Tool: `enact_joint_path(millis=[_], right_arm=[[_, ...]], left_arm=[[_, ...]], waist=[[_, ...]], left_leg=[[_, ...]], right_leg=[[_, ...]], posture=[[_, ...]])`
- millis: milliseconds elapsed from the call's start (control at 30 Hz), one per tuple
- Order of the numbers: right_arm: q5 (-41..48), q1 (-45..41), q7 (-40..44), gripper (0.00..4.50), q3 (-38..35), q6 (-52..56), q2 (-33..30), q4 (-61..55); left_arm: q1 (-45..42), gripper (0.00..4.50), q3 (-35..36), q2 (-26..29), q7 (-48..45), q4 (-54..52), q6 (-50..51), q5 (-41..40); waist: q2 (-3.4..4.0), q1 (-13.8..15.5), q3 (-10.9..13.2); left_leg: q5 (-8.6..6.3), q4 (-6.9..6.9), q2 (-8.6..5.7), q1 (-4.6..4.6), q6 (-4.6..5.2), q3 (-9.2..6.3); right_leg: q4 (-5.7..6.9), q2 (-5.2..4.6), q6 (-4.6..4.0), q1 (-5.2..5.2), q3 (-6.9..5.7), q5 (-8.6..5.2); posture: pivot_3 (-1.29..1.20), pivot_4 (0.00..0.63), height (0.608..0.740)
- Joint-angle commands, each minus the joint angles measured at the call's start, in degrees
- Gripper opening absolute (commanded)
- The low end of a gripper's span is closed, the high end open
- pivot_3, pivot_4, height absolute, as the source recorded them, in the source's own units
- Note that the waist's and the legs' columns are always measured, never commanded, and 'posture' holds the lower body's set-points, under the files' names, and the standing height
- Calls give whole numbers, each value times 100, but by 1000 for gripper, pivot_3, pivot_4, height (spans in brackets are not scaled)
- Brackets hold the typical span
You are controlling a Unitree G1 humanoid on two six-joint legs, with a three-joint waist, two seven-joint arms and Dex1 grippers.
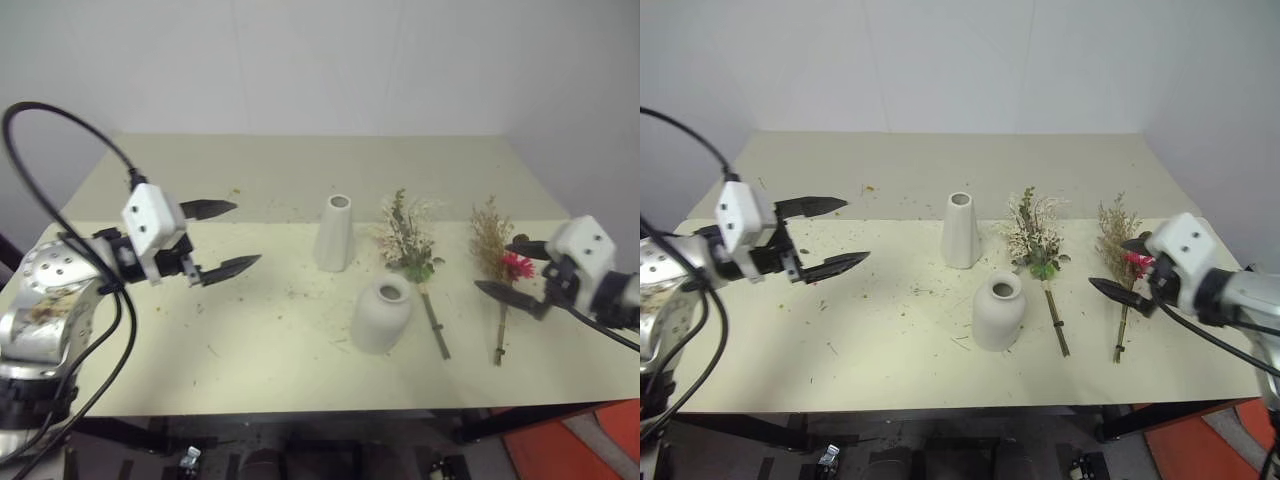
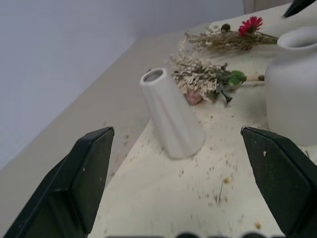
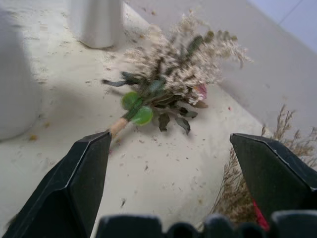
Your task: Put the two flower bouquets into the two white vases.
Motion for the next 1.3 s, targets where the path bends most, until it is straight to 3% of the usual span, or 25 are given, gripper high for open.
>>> enact_joint_path(millis=[33,333,733,1167,1300], right_arm=[[-213,-671,-342,4500,607,818,146,144],[-245,-2138,-738,4500,1583,2948,780,743],[-436,-2639,-566,4500,2254,3203,1146,1826],[-699,-3299,-656,368,2184,3004,1624,3052],[-898,-3460,-1103,238,1888,2747,1609,3151]], left_arm=[[-428,4463,-409,-127,-131,209,-276,305],[-618,4463,-762,-530,-209,536,-508,518],[-269,4463,-1011,-858,9,66,-343,618],[-153,4500,-594,-925,231,6,-272,340],[-128,4500,-578,-905,290,-2,-272,350]], waist=[[0,1,0],[0,12,0],[0,11,0],[1,-6,0],[1,-6,0]], left_leg=[[0,-1,1,-2,0,-2],[0,7,0,-37,2,-12],[0,16,-1,-43,2,-17],[0,16,-1,-44,2,-20],[0,16,-1,-44,2,-19]], right_leg=[[-2,3,-1,-1,-1,0],[-5,3,-2,-23,-9,4],[-4,0,0,-22,-13,7],[-3,2,0,-23,-13,8],[-2,2,1,-23,-13,9]], posture=[[0,150,740],[0,150,740],[0,150,740],[0,150,740],[0,150,740]])
